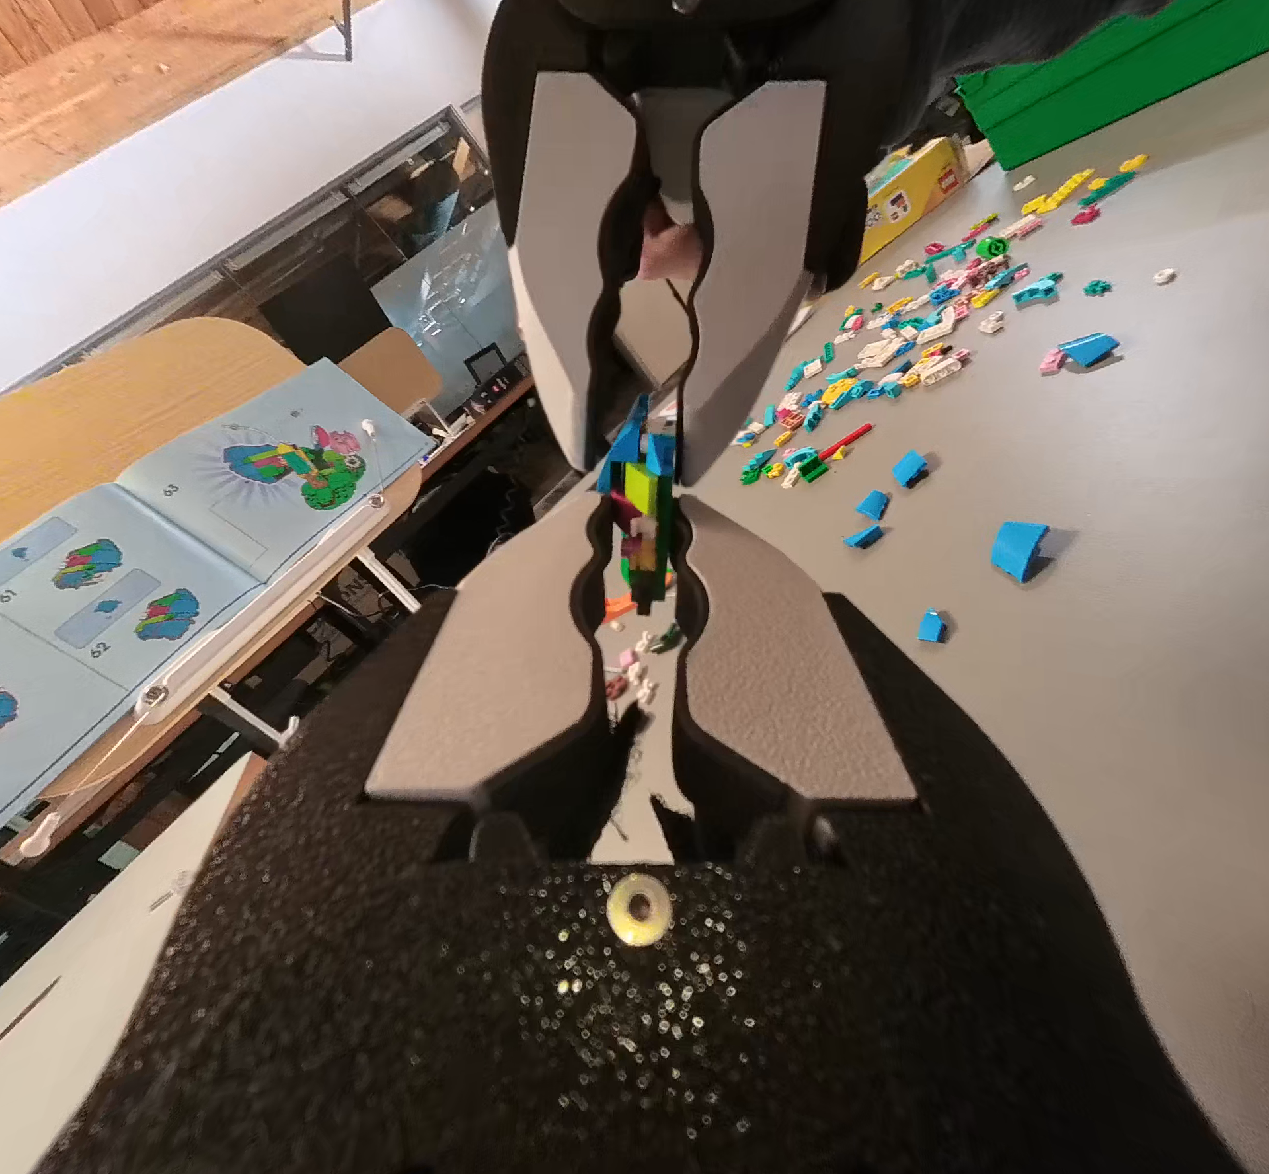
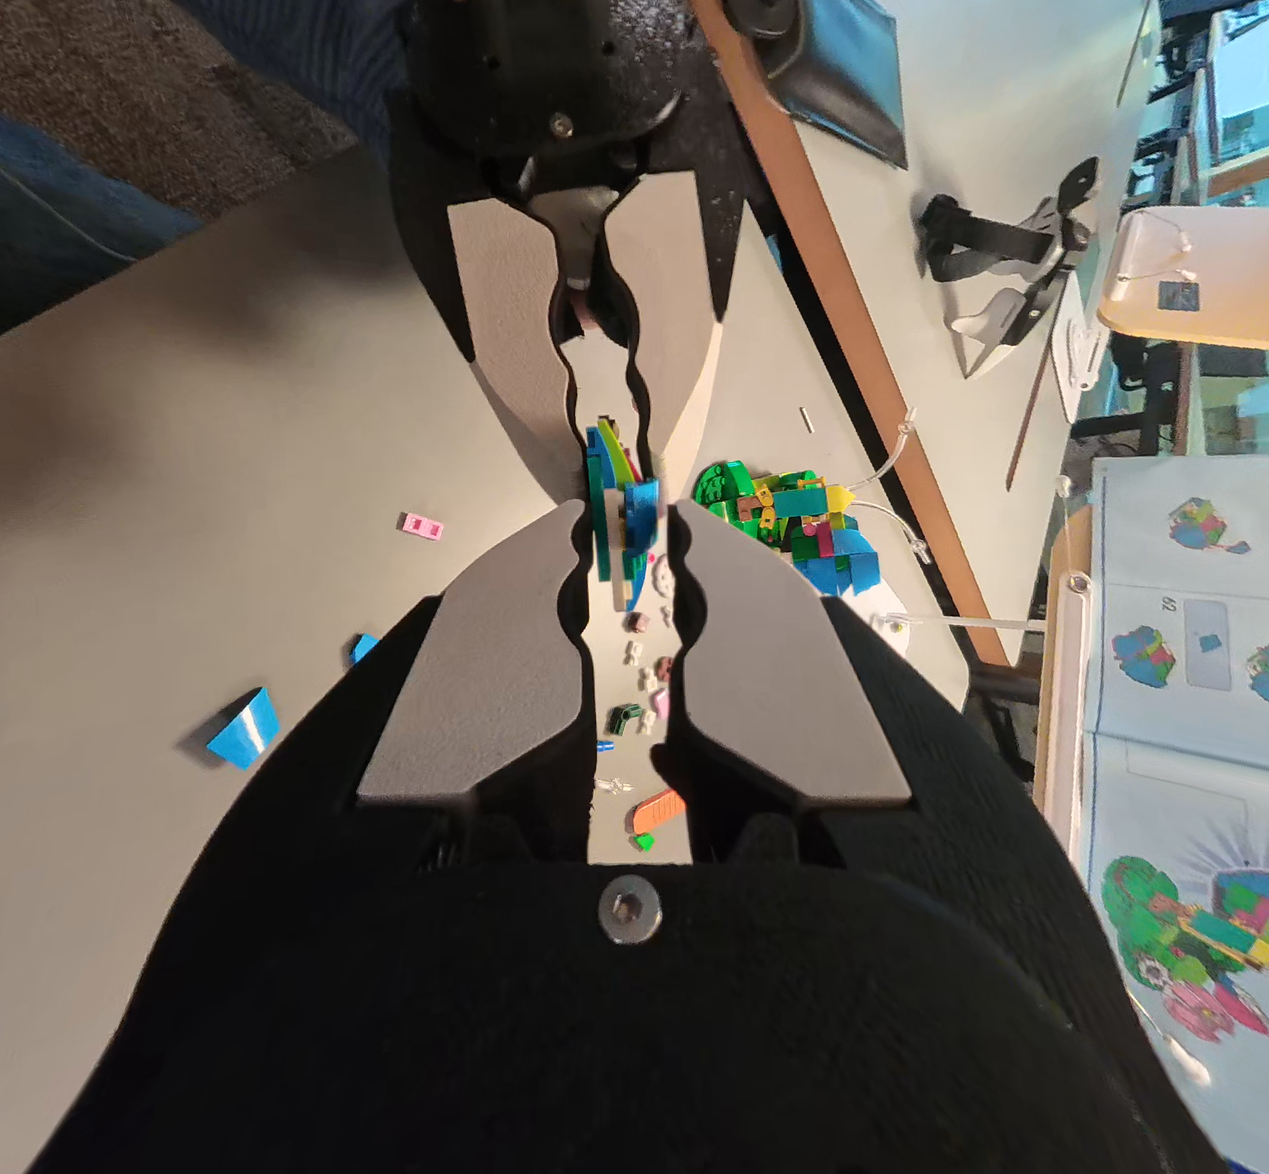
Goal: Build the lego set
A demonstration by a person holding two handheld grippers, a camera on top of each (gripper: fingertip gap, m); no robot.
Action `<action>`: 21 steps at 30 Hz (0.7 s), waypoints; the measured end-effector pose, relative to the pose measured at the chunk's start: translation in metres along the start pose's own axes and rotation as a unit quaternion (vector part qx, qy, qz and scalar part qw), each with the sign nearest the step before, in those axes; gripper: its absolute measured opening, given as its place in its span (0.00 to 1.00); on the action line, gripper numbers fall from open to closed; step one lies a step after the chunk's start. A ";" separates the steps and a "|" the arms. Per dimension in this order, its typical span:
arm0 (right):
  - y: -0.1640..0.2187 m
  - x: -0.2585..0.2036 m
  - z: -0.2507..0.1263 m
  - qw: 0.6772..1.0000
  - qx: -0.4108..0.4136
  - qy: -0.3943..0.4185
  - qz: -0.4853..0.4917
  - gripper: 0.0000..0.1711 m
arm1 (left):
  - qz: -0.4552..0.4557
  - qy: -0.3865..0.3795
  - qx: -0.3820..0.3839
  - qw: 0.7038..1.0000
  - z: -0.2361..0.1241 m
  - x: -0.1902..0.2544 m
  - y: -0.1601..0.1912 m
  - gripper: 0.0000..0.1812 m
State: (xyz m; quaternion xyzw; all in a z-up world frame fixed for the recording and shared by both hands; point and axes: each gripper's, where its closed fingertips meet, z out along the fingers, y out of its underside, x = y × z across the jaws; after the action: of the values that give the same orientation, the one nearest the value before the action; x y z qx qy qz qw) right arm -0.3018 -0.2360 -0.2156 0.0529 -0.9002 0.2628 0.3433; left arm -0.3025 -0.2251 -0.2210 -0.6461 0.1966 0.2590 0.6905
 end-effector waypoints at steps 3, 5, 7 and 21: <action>0.001 0.005 -0.006 0.999 0.008 0.006 0.034 0.13 | 0.012 -0.016 0.001 1.000 -0.001 -0.004 -0.002 0.08; 0.000 0.008 -0.010 0.997 0.025 0.003 0.079 0.14 | 0.025 -0.031 0.002 0.999 -0.002 -0.007 -0.004 0.08; -0.002 0.011 -0.013 0.989 0.039 -0.003 0.144 0.14 | 0.035 -0.049 0.002 0.998 -0.003 -0.011 -0.005 0.08; -0.008 0.029 -0.014 0.926 0.019 0.014 0.377 0.12 | 0.084 -0.119 -0.052 0.988 -0.003 -0.026 0.007 0.08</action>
State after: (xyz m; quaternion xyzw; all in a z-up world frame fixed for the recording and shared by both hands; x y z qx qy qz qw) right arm -0.3131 -0.2331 -0.1847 -0.2881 -0.8436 0.3903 0.2302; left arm -0.3272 -0.2303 -0.2103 -0.6267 0.1532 0.4011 0.6503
